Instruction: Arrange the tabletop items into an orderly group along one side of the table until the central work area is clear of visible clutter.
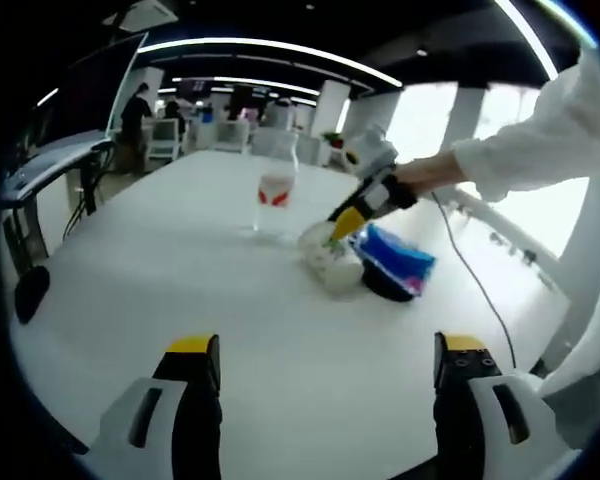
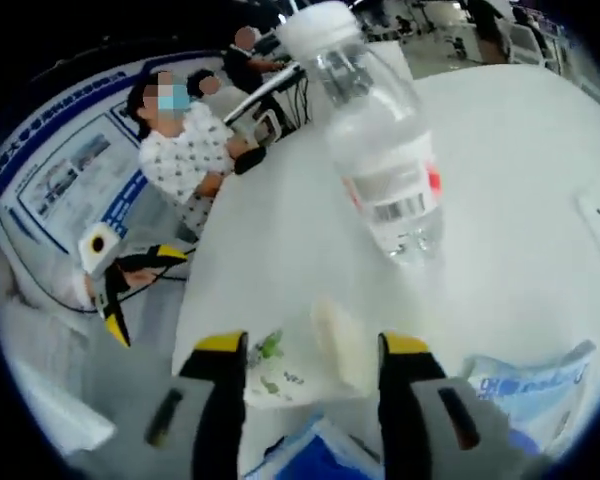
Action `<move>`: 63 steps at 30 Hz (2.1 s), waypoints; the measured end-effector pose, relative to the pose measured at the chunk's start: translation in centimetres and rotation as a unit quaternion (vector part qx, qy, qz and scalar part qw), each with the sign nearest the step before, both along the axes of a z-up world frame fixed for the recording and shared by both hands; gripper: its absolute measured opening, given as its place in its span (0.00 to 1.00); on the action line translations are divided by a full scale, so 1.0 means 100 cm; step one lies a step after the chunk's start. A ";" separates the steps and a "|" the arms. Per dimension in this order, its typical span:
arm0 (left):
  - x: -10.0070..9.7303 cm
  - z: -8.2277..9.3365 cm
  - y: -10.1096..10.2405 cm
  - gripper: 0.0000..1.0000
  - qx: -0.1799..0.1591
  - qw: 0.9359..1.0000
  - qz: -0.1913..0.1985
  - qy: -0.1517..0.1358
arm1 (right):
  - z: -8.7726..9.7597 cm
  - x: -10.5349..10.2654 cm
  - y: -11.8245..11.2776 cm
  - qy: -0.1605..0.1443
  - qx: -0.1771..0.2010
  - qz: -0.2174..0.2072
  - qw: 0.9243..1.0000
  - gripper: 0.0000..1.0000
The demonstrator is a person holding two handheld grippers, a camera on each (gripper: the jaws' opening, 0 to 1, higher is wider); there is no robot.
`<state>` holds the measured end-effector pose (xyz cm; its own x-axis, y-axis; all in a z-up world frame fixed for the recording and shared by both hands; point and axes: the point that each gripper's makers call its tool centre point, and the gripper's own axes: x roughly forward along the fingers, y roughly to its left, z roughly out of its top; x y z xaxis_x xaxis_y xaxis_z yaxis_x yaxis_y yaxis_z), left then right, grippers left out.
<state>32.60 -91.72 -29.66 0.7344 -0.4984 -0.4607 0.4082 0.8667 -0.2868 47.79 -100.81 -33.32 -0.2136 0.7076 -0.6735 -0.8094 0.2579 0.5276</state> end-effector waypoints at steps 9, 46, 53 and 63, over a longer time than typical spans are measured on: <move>0.006 0.001 0.018 0.82 -0.022 0.999 0.045 0.006 | 0.015 -0.008 0.007 0.046 0.044 -0.004 0.998 0.11; 0.001 0.004 0.005 0.85 0.006 1.000 0.007 -0.010 | 0.071 0.011 0.011 -0.133 0.045 -0.030 0.990 0.00; 0.003 0.005 0.009 0.85 0.004 1.000 0.016 -0.012 | 0.066 0.020 0.013 -0.164 0.023 -0.026 0.986 0.00; 0.005 0.010 0.014 0.84 0.007 0.999 0.026 -0.023 | 0.053 0.046 0.004 -0.231 -0.019 -0.001 0.973 0.00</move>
<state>33.10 -90.36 -28.67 0.7796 -0.4524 -0.4330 0.3747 0.8910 -0.2563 52.42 -100.44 -28.03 0.1195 0.6807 -0.7228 -0.9571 0.2726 0.0984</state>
